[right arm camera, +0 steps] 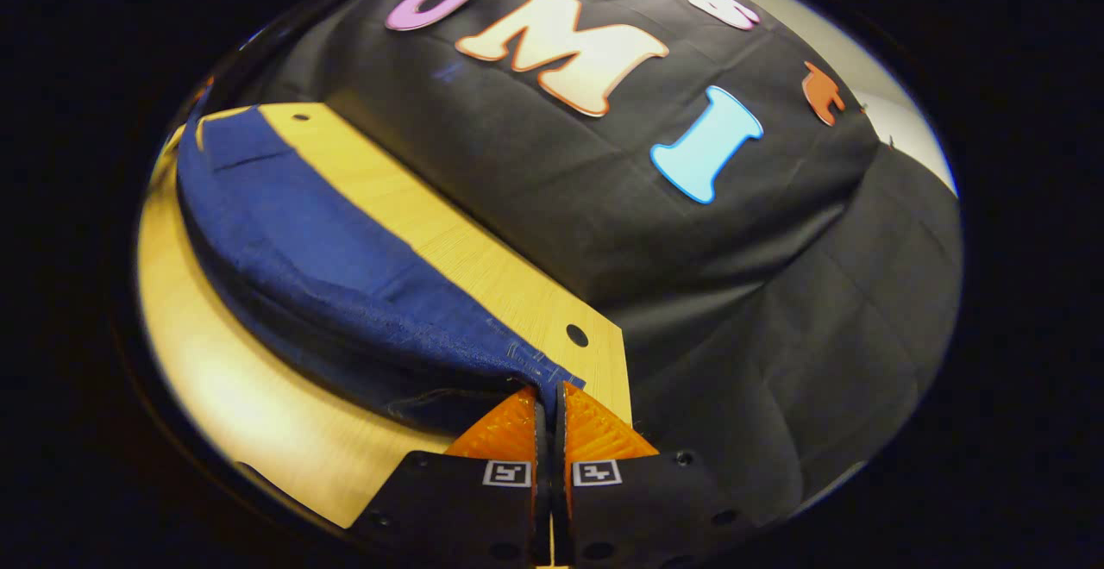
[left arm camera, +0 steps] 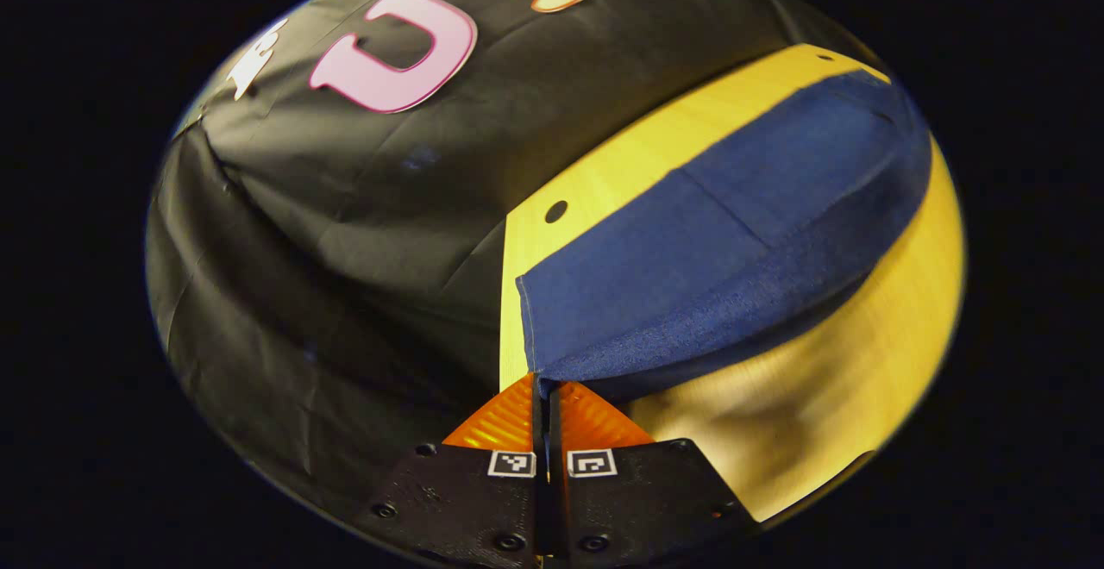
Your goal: Grasp the waist and the cuffs of the jeans and fold them to make the two legs overlap; first hold the waist and fold one-third of the jeans toward the cuffs, then hold the cuffs and fold the remaining one-third in the same direction to finish folding.
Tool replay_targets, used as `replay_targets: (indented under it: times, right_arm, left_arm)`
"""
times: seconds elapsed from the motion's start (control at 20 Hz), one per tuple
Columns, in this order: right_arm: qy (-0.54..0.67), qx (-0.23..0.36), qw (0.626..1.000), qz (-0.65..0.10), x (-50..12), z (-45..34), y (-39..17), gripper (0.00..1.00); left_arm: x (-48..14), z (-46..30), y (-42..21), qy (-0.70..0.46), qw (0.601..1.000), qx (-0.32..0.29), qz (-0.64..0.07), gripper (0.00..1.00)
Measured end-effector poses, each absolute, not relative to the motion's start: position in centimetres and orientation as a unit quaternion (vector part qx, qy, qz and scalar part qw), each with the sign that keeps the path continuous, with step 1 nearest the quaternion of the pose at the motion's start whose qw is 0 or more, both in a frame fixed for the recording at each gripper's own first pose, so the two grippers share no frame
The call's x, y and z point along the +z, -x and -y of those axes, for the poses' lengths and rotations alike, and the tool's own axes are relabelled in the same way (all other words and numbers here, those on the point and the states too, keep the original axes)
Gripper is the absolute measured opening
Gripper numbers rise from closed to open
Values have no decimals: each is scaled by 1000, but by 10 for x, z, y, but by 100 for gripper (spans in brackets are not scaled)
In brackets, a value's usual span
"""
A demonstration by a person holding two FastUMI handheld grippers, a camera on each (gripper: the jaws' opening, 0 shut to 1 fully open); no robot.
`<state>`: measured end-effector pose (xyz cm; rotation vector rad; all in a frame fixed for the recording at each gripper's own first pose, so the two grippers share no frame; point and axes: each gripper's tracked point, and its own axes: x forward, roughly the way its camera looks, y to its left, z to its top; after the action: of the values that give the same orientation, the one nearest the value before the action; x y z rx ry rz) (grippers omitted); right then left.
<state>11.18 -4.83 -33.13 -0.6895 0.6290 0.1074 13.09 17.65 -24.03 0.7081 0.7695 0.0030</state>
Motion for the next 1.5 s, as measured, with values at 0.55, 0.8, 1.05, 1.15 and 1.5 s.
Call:
replay_targets:
  times: [0.55,0.8,1.05,1.15,1.5]
  right_arm:
    - [213,29,918,-333,-434,25,-233,3]
    - [201,18,918,-340,-449,32,-251,37]
    - [120,-22,937,-328,-408,65,-246,100]
    - [97,-55,938,-328,-399,91,-234,100]
    - [-4,-171,909,-380,-429,173,-193,98]
  left_arm:
    - [-293,-162,-232,-262,873,60,-406,0]
    - [-310,-145,-249,-256,880,61,-396,0]
    - [-270,-131,-246,-217,911,79,-341,94]
    - [-254,-125,-247,-192,923,74,-325,94]
    - [-177,-118,-234,-110,956,47,-269,95]
